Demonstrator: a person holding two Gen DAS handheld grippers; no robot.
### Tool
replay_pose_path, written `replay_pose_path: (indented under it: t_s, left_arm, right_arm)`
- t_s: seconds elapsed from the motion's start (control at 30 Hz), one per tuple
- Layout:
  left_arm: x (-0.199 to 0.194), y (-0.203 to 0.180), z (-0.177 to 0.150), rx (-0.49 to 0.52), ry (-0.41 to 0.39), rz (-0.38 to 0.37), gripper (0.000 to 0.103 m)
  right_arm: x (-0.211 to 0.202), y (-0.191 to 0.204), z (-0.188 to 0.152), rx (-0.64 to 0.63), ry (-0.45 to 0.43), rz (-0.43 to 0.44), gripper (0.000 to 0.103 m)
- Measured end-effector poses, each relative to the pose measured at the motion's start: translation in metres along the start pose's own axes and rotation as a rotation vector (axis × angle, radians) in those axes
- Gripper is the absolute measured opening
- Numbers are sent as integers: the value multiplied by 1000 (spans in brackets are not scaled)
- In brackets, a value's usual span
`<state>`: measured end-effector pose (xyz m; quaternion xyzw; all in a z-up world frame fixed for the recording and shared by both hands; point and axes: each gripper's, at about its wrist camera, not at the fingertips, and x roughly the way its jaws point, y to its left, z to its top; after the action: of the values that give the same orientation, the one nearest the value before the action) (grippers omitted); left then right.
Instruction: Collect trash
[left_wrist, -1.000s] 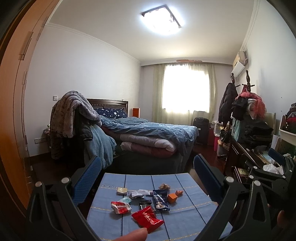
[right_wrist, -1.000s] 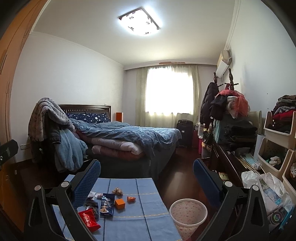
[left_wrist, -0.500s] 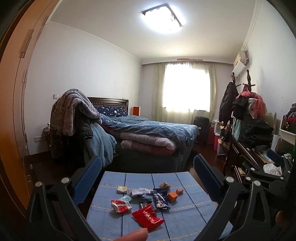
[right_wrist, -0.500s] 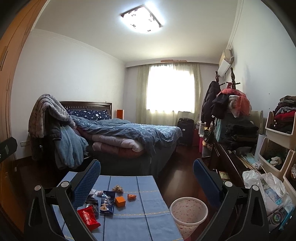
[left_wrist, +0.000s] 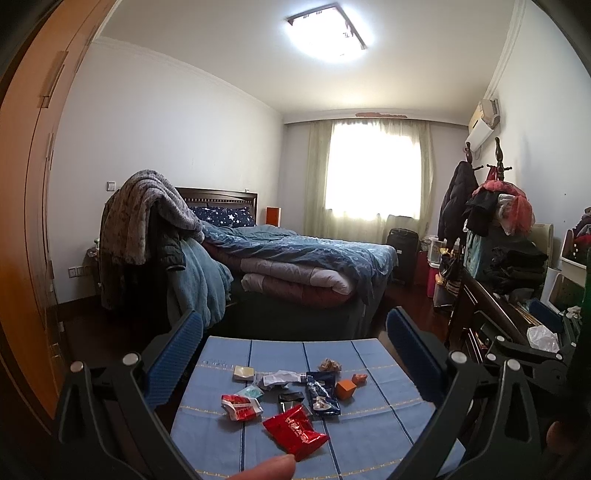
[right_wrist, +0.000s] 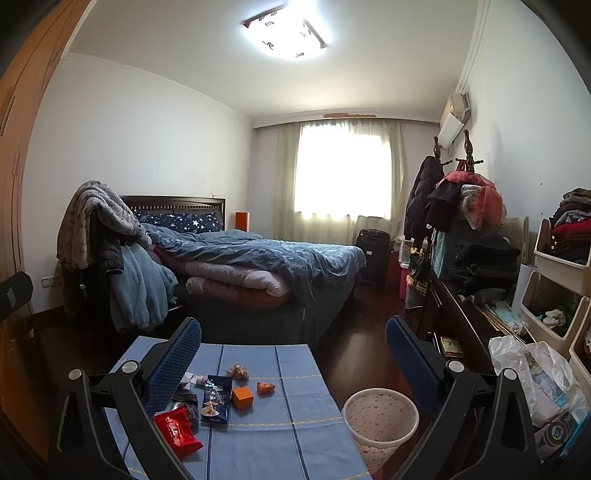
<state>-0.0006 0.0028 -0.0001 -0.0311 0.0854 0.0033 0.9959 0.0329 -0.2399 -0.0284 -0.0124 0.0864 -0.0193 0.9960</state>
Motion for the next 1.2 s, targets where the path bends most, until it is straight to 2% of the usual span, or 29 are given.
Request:
replay_pose_path:
  t_s: [0.4, 1.0, 1.2]
  left_arm:
    - [25, 7, -9, -20, 45, 10, 100]
    - [22, 1, -12, -3, 39, 8, 100]
    - [33, 6, -18, -21, 90, 22, 100]
  right_arm:
    - [21, 8, -9, -12, 46, 12, 100]
    - [20, 3, -5, 21, 44, 30, 100]
    - [28, 0, -12, 22, 74, 31, 100]
